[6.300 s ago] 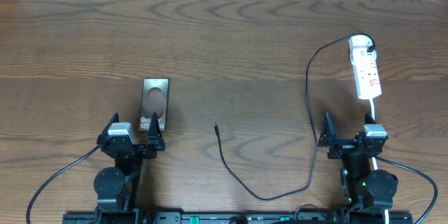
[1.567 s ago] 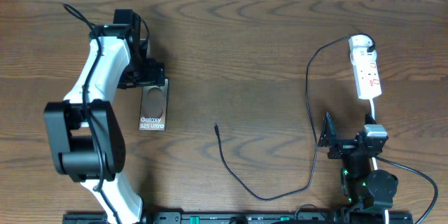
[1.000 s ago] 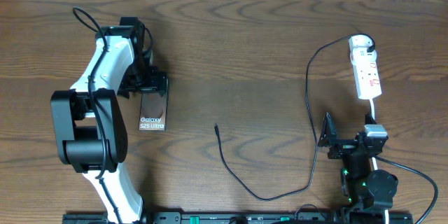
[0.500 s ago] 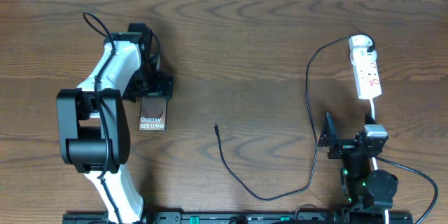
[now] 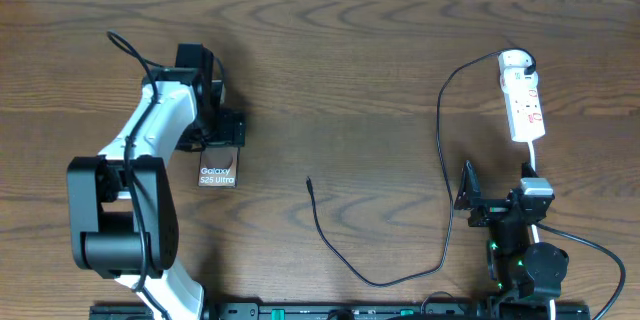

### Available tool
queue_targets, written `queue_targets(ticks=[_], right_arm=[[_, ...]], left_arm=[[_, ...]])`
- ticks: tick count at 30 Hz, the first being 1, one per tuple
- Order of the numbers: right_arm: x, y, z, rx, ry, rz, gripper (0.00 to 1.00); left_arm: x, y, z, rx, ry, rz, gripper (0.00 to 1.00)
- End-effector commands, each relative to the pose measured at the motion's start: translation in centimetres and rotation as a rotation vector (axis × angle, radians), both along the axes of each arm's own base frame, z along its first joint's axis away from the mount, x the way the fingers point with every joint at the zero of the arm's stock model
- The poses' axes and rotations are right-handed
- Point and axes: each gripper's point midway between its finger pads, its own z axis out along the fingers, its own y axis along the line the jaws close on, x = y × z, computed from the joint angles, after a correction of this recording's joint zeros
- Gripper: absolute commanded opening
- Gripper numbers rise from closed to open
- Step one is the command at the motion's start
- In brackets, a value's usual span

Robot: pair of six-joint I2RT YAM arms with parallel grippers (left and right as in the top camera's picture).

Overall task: Plug charger to phone and switch on socket
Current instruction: 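Lower the left gripper onto the phone and close on its sides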

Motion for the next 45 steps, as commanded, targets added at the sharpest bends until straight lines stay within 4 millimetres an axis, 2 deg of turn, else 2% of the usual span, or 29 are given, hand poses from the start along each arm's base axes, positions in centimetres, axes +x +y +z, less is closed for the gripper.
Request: queue_targets(ticks=[1, 5, 18, 29, 45], right_arm=[[0.0, 0.1, 0.0, 0.012, 0.001, 0.005, 0.99], [0.0, 0.1, 0.0, 0.012, 0.001, 0.005, 0.99], [0.0, 0.1, 0.0, 0.012, 0.001, 0.005, 0.99], [0.0, 0.1, 0.0, 0.012, 0.001, 0.005, 0.99], [0.0, 0.1, 0.0, 0.012, 0.001, 0.005, 0.99]], left_arm=[[-1.2, 0.1, -1.5, 0.001, 0.016, 0.007, 0.94], [-1.3, 0.1, -2.4, 0.001, 0.0, 0.007, 0.94], [-0.5, 0.1, -2.4, 0.005, -0.037, -0.043, 0.94], [-1.6, 0.1, -3.3, 0.006, -0.007, -0.075, 0.94], [-2.1, 0.1, -3.8, 0.006, -0.003, -0.075, 0.94]])
